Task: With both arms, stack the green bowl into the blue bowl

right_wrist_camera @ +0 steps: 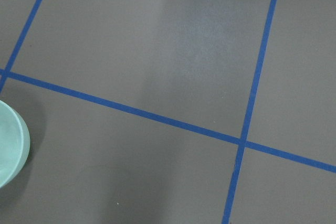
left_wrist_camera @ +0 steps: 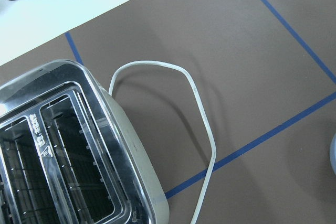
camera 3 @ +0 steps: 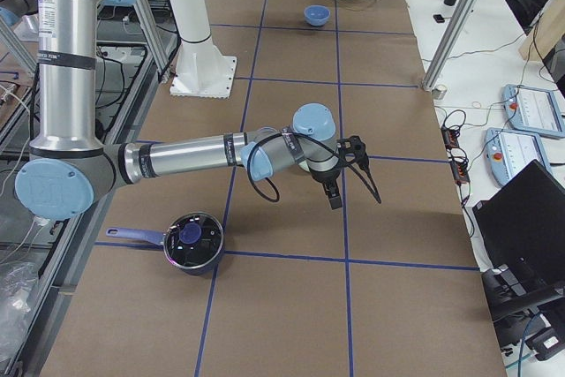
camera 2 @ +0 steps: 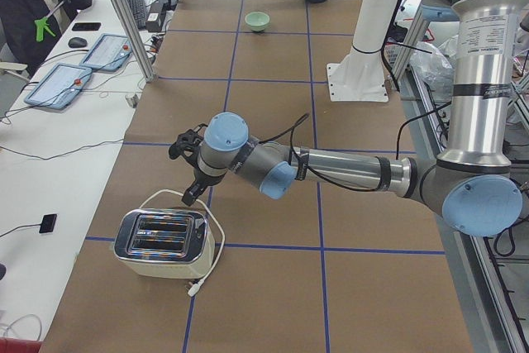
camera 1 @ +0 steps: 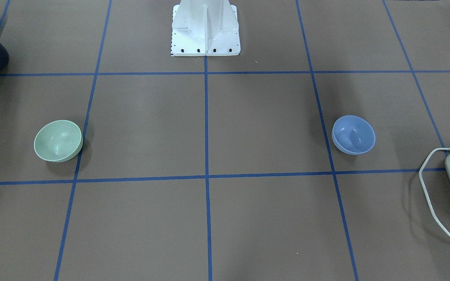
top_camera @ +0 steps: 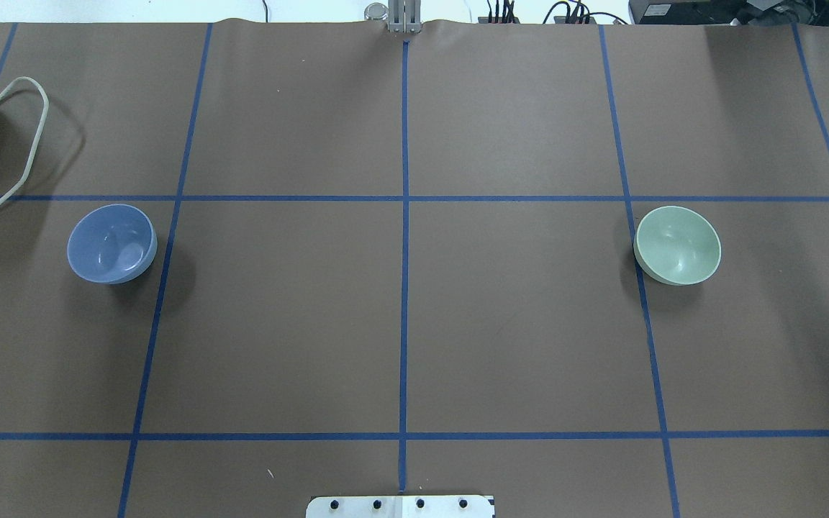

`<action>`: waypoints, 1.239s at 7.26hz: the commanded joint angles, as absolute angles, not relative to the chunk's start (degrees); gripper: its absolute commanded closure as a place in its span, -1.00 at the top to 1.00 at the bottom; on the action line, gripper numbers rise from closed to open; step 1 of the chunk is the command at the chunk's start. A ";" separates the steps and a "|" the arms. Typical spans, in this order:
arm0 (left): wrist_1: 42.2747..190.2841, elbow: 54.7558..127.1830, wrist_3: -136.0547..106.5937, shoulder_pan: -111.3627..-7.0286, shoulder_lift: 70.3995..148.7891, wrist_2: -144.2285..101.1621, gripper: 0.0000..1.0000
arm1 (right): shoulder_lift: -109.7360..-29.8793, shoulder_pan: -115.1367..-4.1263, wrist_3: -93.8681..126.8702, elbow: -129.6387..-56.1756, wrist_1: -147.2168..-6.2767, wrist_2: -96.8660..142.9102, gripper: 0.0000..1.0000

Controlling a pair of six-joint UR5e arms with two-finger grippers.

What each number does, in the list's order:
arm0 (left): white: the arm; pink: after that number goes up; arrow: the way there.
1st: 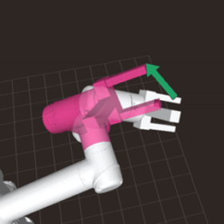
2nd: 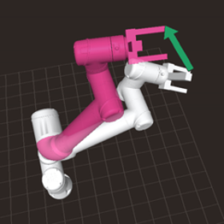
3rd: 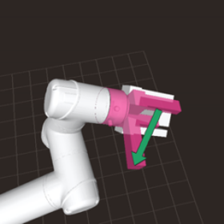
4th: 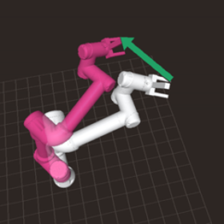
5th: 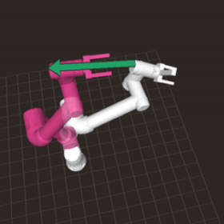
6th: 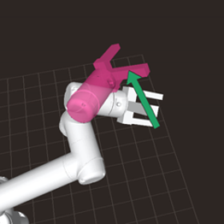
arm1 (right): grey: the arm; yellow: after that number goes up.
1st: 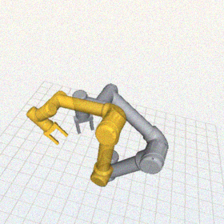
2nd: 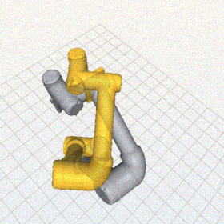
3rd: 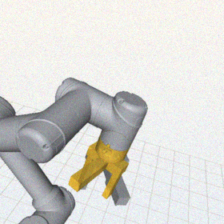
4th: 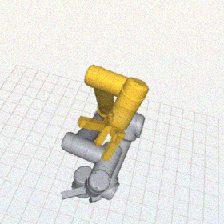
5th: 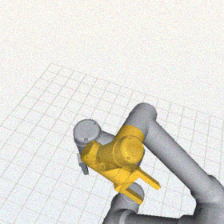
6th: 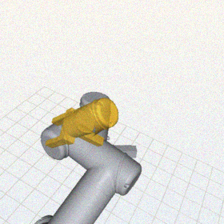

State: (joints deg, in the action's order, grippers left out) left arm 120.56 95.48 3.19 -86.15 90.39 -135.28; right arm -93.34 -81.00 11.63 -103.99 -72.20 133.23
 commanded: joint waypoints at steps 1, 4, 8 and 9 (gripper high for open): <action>127.25 95.54 -10.61 -79.23 90.87 -135.18 0.98 | -88.62 -72.73 25.25 -105.29 -72.07 130.63 1.00; 130.16 95.54 -32.04 -61.15 90.97 -123.55 0.98 | -88.24 -63.99 34.10 -107.32 -72.07 120.68 1.00; 133.51 93.43 -38.15 -49.58 91.05 -111.88 -0.40 | -88.33 -63.98 34.10 -107.31 -71.98 120.59 1.00; 133.68 93.43 -38.14 -49.48 91.05 -111.88 -0.99 | -88.33 -63.98 34.10 -107.31 -71.98 120.59 1.00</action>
